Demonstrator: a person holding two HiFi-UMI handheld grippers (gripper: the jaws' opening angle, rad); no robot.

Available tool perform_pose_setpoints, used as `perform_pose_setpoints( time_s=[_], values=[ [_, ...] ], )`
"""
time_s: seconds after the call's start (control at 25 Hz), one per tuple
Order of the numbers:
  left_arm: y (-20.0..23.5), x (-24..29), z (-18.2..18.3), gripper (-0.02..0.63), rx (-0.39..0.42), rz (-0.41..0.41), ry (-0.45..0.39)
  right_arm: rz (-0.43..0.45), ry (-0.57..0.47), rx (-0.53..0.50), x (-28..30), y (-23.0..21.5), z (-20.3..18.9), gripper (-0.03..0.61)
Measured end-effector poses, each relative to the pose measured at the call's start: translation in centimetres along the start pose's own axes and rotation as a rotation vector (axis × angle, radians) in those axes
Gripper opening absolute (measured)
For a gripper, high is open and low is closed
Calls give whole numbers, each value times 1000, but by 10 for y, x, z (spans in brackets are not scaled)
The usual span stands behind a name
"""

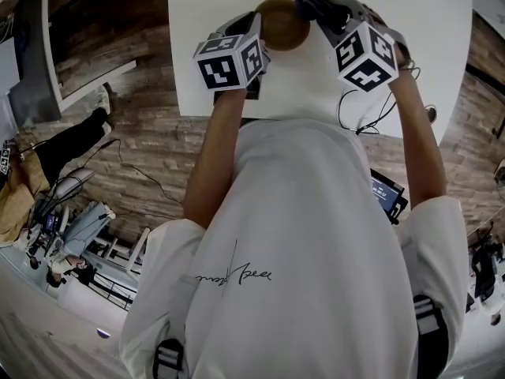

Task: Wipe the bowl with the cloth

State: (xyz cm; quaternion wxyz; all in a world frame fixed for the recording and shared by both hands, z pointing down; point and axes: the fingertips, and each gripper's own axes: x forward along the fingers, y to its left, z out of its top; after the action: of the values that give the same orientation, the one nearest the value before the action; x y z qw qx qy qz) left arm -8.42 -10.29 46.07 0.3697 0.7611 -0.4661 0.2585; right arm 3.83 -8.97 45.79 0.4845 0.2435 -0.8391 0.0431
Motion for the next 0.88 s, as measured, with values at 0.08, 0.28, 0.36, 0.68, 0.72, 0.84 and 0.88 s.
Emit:
perform_pose_setpoints(
  time_s=[0.08, 0.28, 0.36, 0.68, 0.72, 0.84, 0.88],
  values=[
    [0, 1, -2, 14, 0, 3, 0, -1, 1, 9, -1, 3, -5, 91],
    [-12, 0, -3, 15, -3, 17, -6, -19, 17, -1, -14, 8, -19, 91],
    [-9, 1, -4, 15, -8, 20, -9, -26, 26, -7, -13, 10, -20, 91],
    [3, 5, -4, 14, -23, 24, -8, -28, 39, 46, -6, 18, -20, 92],
    [4, 5, -5, 14, -24, 27, -8, -25, 41, 57, -7, 20, -21, 91],
    [5, 5, -2, 15, -25, 26, -14, -20, 50, 84, -7, 23, -21, 92],
    [6, 5, -1, 15, -25, 26, -17, -20, 53, 91, -7, 24, -20, 91]
  ],
)
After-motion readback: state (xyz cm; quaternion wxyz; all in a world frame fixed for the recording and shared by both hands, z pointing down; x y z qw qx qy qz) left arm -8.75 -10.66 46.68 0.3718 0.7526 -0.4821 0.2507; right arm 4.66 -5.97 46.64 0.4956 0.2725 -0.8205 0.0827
